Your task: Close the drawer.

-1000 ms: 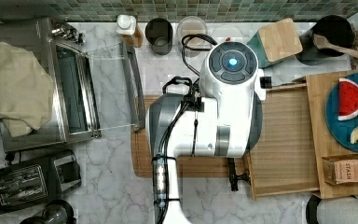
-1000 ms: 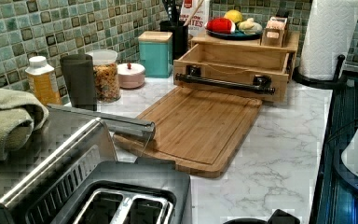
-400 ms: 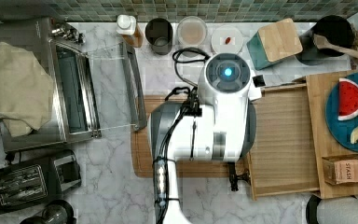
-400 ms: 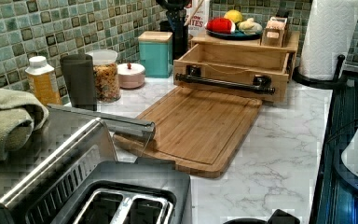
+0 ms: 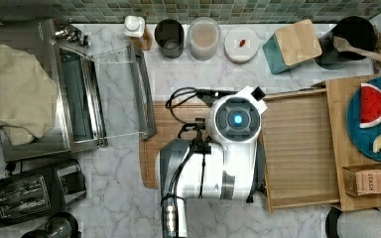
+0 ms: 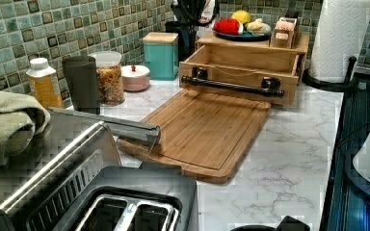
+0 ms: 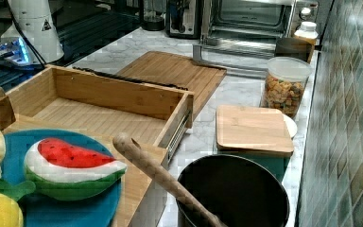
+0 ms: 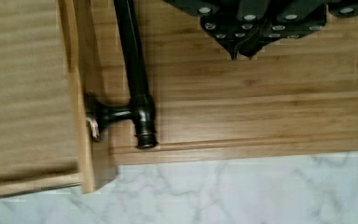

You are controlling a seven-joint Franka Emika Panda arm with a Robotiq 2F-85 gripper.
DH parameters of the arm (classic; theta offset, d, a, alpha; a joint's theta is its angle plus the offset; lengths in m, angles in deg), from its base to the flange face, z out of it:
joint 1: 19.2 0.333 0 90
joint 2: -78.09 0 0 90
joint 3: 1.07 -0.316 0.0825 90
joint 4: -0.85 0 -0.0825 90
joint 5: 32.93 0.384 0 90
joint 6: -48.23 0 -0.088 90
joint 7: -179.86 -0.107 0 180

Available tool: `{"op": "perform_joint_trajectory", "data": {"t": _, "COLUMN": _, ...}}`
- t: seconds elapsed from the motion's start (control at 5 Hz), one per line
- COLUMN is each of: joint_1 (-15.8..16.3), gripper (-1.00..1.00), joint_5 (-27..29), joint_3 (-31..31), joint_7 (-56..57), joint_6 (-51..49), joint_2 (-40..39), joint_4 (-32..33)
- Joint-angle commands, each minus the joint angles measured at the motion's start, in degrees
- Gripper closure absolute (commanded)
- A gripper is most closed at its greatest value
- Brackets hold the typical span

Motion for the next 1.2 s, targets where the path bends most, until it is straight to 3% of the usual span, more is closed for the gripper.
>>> {"op": "perform_joint_trajectory", "data": {"t": 0.2, "joint_1": -0.88, "gripper": 1.0, "joint_5": -3.17, "joint_3": 0.77, "joint_7": 10.75, "joint_6": 9.05, "joint_2": -4.24, "joint_4": 7.89}}
{"op": "perform_joint_trajectory", "data": {"t": 0.4, "joint_1": -0.29, "gripper": 1.0, "joint_5": -3.41, "joint_3": 0.6, "joint_7": 6.94, "joint_6": 14.44, "joint_2": -6.05, "joint_4": 10.97}}
{"op": "perform_joint_trajectory", "data": {"t": 0.6, "joint_1": -0.68, "gripper": 1.0, "joint_5": 0.04, "joint_3": 0.79, "joint_7": 8.71, "joint_6": 20.75, "joint_2": -5.96, "joint_4": 16.36}}
{"op": "perform_joint_trajectory", "data": {"t": 0.8, "joint_1": 4.64, "gripper": 1.0, "joint_5": -0.32, "joint_3": 5.95, "joint_7": 5.69, "joint_6": 16.2, "joint_2": -3.97, "joint_4": 17.18}}
{"op": "perform_joint_trajectory", "data": {"t": 1.0, "joint_1": 1.91, "gripper": 1.0, "joint_5": -3.88, "joint_3": 4.29, "joint_7": 3.05, "joint_6": 12.98, "joint_2": -1.79, "joint_4": 18.01}}
{"op": "perform_joint_trajectory", "data": {"t": 1.2, "joint_1": 0.24, "gripper": 1.0, "joint_5": -6.99, "joint_3": 6.03, "joint_7": 6.06, "joint_6": 18.67, "joint_2": -0.95, "joint_4": 20.02}}
